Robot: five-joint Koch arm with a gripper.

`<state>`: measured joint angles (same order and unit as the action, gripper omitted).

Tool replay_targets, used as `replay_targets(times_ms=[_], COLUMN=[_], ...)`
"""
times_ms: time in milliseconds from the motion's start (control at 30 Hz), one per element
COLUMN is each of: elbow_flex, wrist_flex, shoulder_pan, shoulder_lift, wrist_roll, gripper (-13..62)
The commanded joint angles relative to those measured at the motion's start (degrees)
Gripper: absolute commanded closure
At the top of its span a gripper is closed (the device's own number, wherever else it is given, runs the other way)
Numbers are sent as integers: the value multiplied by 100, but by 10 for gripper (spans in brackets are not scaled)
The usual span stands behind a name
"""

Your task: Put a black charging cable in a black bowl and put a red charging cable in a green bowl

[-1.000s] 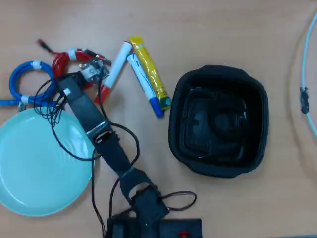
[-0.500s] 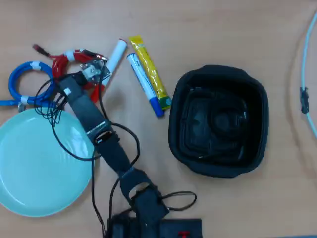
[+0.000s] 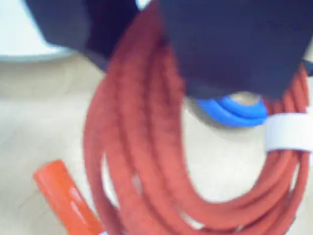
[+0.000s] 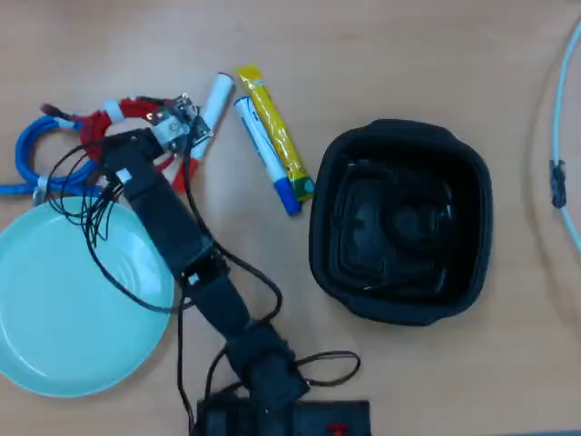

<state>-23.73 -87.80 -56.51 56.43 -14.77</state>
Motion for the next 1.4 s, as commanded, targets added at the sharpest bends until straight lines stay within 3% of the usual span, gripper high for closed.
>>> replay_targets(times_ms=[0,233,433,833,1100,1167,1367], elbow_flex=[272,299,290,255,-97,-475,-1441], wrist_flex=[-70,-457,-483,-765,-976,-976,-967], shoulder_pan=[-70,88,949,2725,3182,3208,3217], shoulder_lift=[861,1652,2083,2435,2399,2373,2391], wrist_roll=[211,791,1292,773,773,738,694], gripper=[556,556,557,557,546,504,236])
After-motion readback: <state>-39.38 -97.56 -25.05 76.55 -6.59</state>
